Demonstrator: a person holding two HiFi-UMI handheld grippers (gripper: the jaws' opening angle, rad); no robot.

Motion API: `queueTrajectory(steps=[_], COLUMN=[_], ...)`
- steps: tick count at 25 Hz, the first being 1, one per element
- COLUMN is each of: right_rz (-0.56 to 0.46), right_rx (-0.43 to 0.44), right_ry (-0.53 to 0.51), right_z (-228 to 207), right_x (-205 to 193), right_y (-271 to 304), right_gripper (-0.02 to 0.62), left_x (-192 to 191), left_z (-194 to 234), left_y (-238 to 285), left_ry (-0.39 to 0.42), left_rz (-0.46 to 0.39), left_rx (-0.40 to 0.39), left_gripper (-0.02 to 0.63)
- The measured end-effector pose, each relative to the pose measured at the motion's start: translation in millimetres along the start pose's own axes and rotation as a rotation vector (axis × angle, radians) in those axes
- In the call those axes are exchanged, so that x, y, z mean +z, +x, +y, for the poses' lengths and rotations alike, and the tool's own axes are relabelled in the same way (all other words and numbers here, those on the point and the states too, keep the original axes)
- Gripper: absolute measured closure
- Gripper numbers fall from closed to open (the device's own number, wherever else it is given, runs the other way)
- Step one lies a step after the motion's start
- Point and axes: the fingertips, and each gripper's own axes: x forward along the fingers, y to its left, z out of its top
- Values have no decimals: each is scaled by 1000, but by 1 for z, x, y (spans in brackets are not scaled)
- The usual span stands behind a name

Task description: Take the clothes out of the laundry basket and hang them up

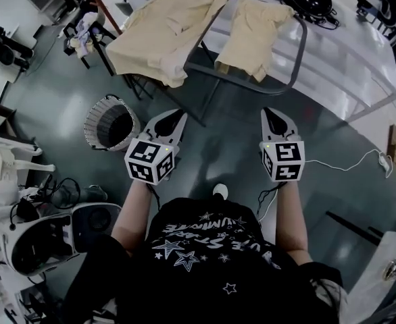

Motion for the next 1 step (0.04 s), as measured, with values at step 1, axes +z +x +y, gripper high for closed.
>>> queueTrajectory(steps=[1], right_rz=[5], right_rx=[-4], right_ry=[3], right_z=[1], right_x=[-4], right_y=[3], right_gripper=[588], left_x=[-4], left_z=[1], left_y=[1], left_ry=[-3], left_rz=[3], left_rx=[-8], left_gripper=[560])
